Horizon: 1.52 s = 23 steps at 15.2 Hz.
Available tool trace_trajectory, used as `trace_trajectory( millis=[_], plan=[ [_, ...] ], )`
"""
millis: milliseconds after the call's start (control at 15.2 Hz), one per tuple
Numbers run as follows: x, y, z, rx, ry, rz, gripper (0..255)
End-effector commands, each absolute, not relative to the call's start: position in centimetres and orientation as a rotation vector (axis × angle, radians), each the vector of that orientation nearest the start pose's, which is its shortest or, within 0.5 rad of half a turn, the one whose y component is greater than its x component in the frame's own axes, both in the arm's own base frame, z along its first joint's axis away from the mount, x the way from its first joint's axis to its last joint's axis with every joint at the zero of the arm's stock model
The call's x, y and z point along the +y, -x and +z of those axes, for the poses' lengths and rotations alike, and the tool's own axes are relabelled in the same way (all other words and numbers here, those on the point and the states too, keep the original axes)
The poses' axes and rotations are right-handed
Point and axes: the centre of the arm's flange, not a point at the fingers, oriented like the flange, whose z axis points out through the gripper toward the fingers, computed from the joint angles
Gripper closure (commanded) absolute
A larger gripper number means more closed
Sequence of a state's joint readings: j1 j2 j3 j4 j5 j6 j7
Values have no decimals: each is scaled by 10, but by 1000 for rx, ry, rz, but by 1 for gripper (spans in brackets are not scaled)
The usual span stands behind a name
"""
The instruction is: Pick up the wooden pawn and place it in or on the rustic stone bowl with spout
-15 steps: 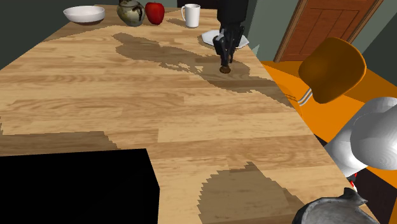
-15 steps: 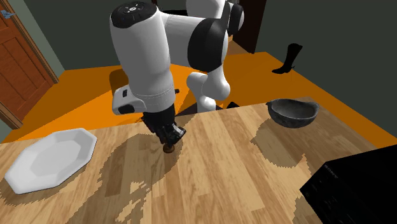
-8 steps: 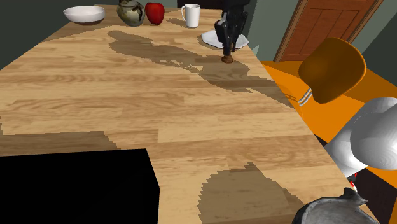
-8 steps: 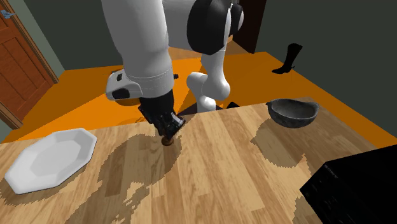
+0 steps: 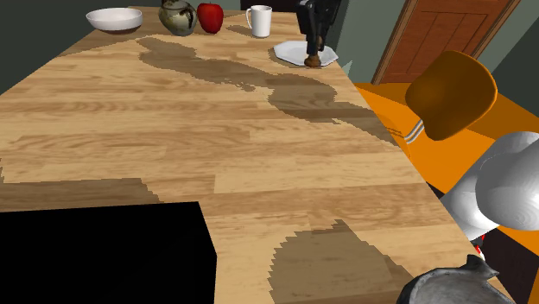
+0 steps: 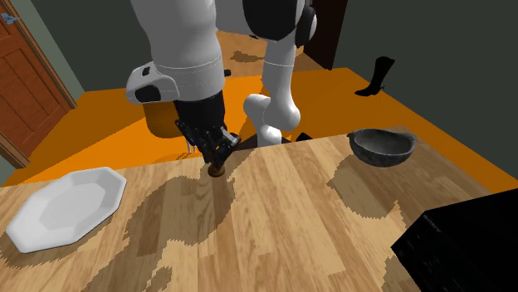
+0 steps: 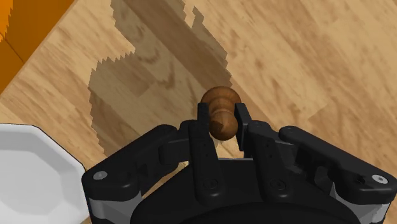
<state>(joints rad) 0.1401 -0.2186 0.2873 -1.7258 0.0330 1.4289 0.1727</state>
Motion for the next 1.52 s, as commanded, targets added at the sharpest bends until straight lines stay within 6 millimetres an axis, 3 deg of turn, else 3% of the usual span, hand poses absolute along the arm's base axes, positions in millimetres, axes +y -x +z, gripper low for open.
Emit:
trace_trajectory(
  millis=[0, 462, 1452],
  plan=[
    [214, -422, 658, -396, 3168, 120, 255],
    [214, -422, 690, -396, 3167, 120, 255],
    [297, -243, 695, -396, 3168, 120, 255]
  ],
)
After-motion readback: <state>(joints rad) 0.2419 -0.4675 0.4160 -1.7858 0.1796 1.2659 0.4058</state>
